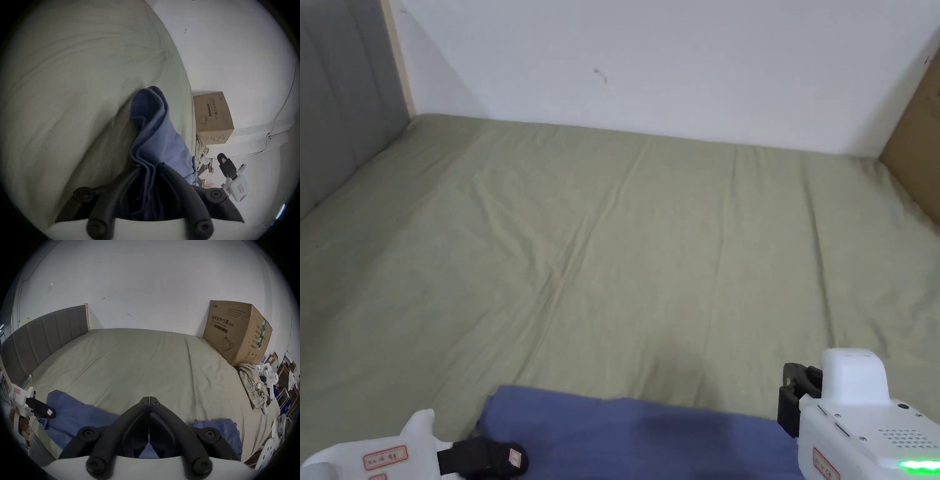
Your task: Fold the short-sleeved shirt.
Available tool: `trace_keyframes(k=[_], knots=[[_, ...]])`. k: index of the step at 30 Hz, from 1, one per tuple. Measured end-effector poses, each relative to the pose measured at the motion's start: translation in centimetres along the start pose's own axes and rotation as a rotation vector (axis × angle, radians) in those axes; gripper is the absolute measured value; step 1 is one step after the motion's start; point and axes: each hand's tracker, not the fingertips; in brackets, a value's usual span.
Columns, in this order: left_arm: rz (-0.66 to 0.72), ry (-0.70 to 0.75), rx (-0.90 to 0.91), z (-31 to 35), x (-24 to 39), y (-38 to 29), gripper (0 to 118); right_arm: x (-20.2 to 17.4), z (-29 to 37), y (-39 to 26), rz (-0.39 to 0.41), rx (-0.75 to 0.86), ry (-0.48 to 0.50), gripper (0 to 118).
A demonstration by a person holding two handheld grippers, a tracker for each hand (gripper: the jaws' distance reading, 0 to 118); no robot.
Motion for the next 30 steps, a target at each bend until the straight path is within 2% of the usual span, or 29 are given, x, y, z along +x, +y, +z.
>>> trace_keyframes(k=[9, 15, 18, 22, 27, 29, 30], knots=[[-0.030, 0.061, 0.101, 5.3, 2.0, 0.2, 7, 1.0, 0.4, -0.4, -0.042, -0.017, 0.023, 1], [-0.070, 0.171, 0.170, 7.4, 4.3, -0.2, 7, 2.7, 0.7, -1.3, -0.073, -0.029, 0.029, 1], [-0.227, 0.270, 0.191, 6.8, 8.9, -1.2, 7, 4.0, 1.1, -1.8, -0.088, -0.036, 0.025, 1], [-0.457, 0.326, 0.181, 3.9, 16.8, -3.6, 8, 5.9, 1.7, -2.4, -0.129, -0.041, 0.012, 1], [-0.780, 0.349, 0.053, -3.3, 24.7, -8.8, 8, 8.8, 2.4, -2.9, -0.202, -0.032, -0.006, 1], [-0.858, 0.351, 0.008, -6.5, 25.6, -10.3, 8, 9.9, 3.1, -3.2, -0.225, -0.010, -0.018, 1], [-0.855, 0.346, -0.041, -8.3, 25.9, -11.1, 8, 10.4, 3.4, -3.3, -0.225, -0.012, -0.024, 1]])
